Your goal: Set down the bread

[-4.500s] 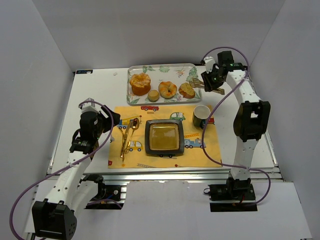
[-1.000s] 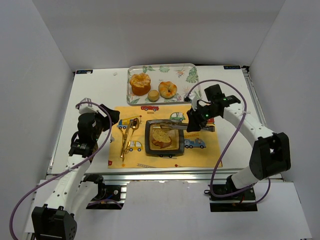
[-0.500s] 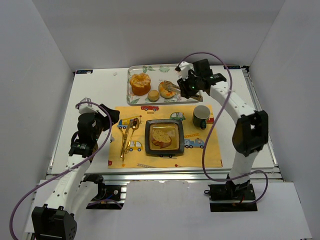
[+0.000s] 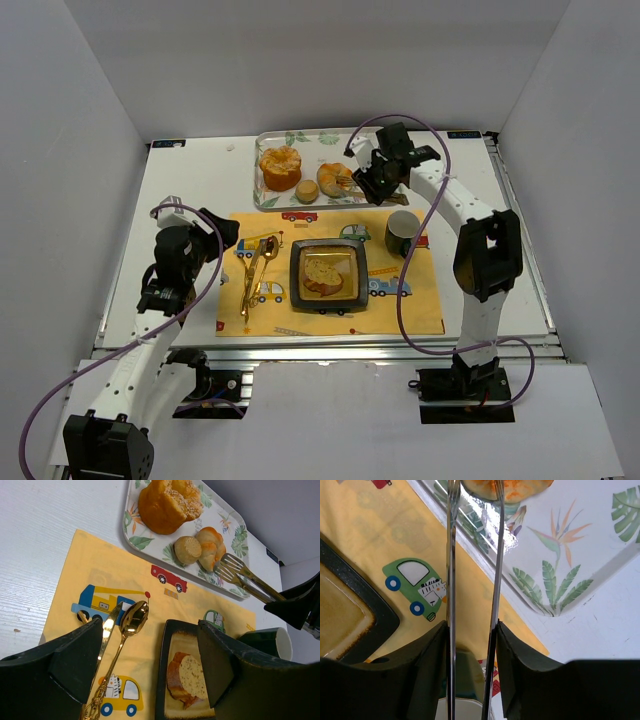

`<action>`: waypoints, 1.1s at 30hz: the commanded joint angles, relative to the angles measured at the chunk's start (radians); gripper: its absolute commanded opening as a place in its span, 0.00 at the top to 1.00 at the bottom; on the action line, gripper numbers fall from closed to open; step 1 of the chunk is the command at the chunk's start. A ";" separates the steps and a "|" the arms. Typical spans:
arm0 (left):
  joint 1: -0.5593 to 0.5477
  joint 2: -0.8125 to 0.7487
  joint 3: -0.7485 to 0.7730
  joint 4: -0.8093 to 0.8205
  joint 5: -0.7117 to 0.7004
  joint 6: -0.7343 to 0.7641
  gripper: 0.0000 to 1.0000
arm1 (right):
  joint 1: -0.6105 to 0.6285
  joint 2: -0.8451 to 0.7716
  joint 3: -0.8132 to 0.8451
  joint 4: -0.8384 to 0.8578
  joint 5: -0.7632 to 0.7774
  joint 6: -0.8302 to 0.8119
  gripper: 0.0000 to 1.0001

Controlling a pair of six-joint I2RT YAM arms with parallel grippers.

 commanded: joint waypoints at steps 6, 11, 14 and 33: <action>0.003 0.017 0.001 0.023 0.011 0.009 0.15 | 0.000 -0.032 -0.007 0.002 -0.007 -0.046 0.52; 0.003 0.016 -0.006 0.029 0.011 0.004 0.15 | 0.000 -0.014 -0.012 0.034 0.008 -0.066 0.52; 0.003 0.011 -0.009 0.029 0.011 0.000 0.15 | 0.004 0.001 -0.012 0.039 0.013 -0.076 0.52; 0.003 -0.003 -0.014 0.021 0.011 0.003 0.15 | 0.022 0.032 -0.039 0.077 0.045 -0.136 0.68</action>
